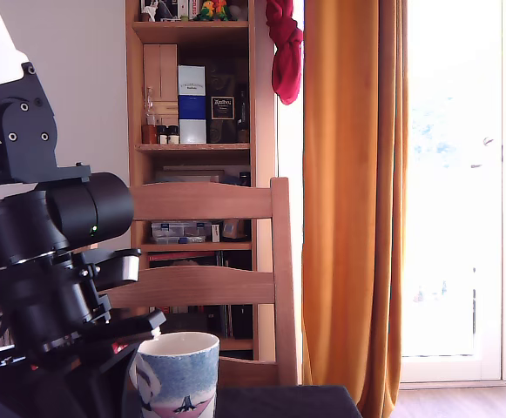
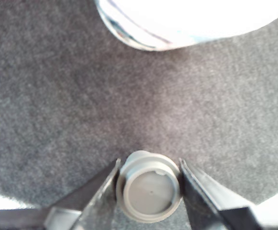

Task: Pick the grey coffee capsule and place it inside the blue coffee cup

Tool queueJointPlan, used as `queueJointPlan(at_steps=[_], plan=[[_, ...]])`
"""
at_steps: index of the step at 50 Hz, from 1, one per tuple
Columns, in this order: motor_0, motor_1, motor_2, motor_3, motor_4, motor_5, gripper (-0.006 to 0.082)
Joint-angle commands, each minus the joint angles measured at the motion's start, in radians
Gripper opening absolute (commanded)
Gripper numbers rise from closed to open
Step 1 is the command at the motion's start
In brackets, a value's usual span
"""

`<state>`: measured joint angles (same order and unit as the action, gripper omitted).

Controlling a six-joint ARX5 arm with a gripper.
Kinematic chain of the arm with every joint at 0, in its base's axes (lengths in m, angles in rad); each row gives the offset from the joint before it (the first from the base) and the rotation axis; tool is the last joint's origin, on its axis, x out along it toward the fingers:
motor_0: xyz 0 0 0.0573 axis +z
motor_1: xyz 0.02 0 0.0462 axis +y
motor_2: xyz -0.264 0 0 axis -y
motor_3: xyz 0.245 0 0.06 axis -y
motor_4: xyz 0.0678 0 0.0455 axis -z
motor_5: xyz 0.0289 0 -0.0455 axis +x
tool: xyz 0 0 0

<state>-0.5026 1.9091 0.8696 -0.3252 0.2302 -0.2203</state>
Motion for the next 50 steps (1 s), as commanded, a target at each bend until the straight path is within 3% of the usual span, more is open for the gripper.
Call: queueJointPlan(at_steps=[1,15,21,34,50], plan=[[-0.003,0.013,0.031,-0.009,0.019,0.004,0.0148],[-0.005,0.013,0.163,-0.027,0.26,-0.029,0.0148],[-0.004,0.013,0.219,-0.027,0.294,-0.042,0.0148],[-0.001,0.013,0.309,-0.03,0.256,-0.04,0.0147],[-0.001,0.013,0.346,-0.118,0.018,0.019,0.0147]])
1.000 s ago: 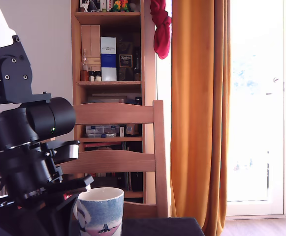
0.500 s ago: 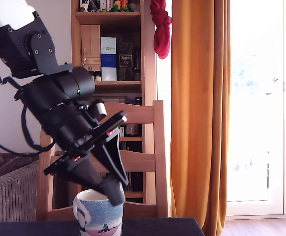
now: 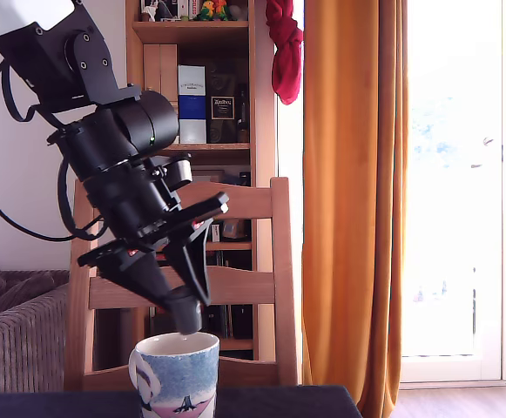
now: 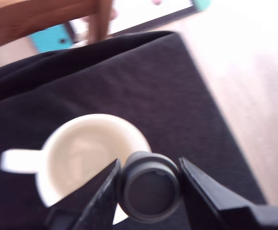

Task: Pick the grey coffee capsule and place it inside the blue coffee cup

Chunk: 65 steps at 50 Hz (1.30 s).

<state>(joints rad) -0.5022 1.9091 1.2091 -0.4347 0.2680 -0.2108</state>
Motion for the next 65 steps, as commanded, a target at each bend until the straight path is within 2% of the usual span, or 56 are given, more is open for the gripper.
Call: queueJointPlan(at_steps=[1,26,30,36,39,50,53,56,59,64,65], plan=[[-0.001,0.013,0.007,-0.015,-0.027,0.01,0.0148],[-0.001,0.013,0.007,-0.095,-0.079,0.009,0.0161],[-0.001,0.013,0.007,-0.095,-0.079,0.009,0.0248],[-0.002,0.013,0.007,-0.096,-0.079,0.01,0.0443],[-0.002,0.013,0.007,-0.092,-0.079,0.013,0.0499],[-0.002,0.013,0.007,-0.095,-0.078,0.035,0.0505],[-0.002,0.013,0.011,-0.097,-0.078,0.035,0.0486],[-0.002,0.013,0.021,-0.105,-0.078,0.035,0.0414],[0.0,0.007,0.033,-0.12,-0.079,0.036,0.0279],[0.003,-0.015,0.045,-0.117,-0.085,0.064,-0.0016],[0.004,-0.02,0.047,-0.113,-0.095,0.073,-0.0027]])
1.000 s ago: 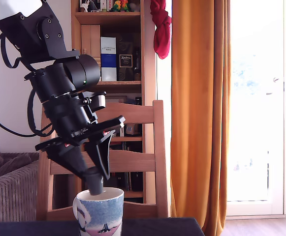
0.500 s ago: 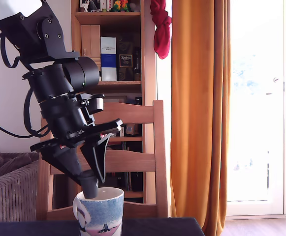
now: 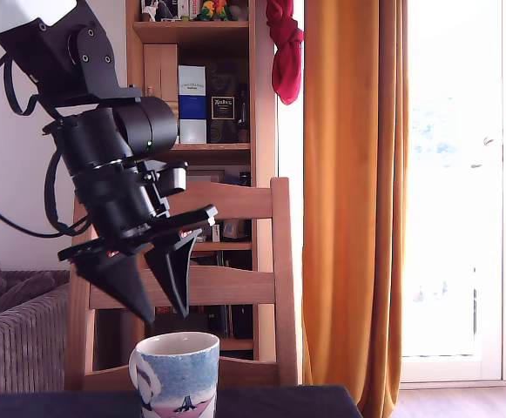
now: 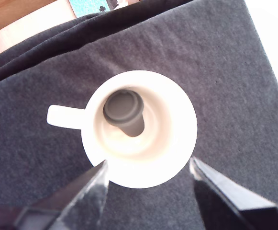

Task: Pick the grey coffee capsule and place it inside the blue coffee cup

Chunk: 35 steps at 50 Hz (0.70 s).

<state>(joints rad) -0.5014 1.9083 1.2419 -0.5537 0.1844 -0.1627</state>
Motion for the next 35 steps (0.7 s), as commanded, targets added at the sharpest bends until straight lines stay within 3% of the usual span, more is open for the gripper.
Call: queueJointPlan(at_steps=[1,11,35], plan=[[0.003,-0.026,0.015,0.008,-0.021,0.032,-0.0013],[0.016,-0.116,0.016,0.004,-0.143,0.084,-0.0017],[0.216,-0.34,0.016,0.0,-0.145,0.138,-0.0016]])
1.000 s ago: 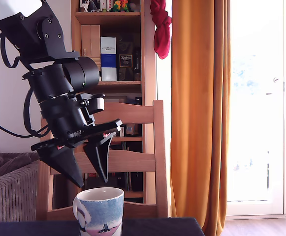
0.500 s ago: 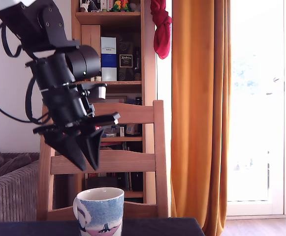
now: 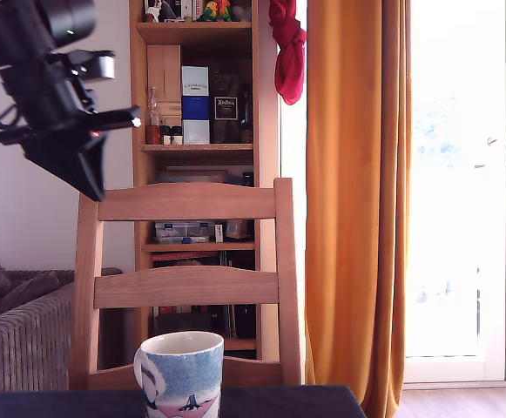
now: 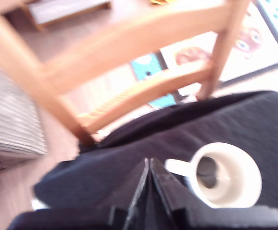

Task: Pick the grey coffee capsule and place it inside the blue coffee cup

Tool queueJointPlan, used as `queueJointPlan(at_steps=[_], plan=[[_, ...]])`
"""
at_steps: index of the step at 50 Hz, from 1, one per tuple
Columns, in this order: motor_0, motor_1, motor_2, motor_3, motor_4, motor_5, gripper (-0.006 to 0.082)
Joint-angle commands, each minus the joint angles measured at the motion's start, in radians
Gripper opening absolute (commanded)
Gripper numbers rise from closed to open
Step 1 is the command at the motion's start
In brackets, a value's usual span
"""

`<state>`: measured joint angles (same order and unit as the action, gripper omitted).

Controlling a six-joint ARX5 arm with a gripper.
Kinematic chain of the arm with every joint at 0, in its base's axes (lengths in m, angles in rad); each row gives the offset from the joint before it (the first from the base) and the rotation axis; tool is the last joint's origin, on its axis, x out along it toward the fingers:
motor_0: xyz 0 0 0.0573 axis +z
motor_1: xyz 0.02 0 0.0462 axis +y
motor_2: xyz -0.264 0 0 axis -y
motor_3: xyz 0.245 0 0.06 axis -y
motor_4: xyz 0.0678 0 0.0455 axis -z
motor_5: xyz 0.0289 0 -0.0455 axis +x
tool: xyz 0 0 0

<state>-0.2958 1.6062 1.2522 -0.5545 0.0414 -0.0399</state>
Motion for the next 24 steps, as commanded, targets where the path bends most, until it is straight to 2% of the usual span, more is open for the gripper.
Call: queueJointPlan(at_steps=[1,12,24], plan=[[0.017,-0.046,0.005,0.0,-0.003,0.019,-0.0017],[0.086,-0.158,-0.049,-0.005,-0.032,0.037,-0.0016],[0.142,-0.336,-0.242,0.104,-0.081,0.041,-0.0016]])
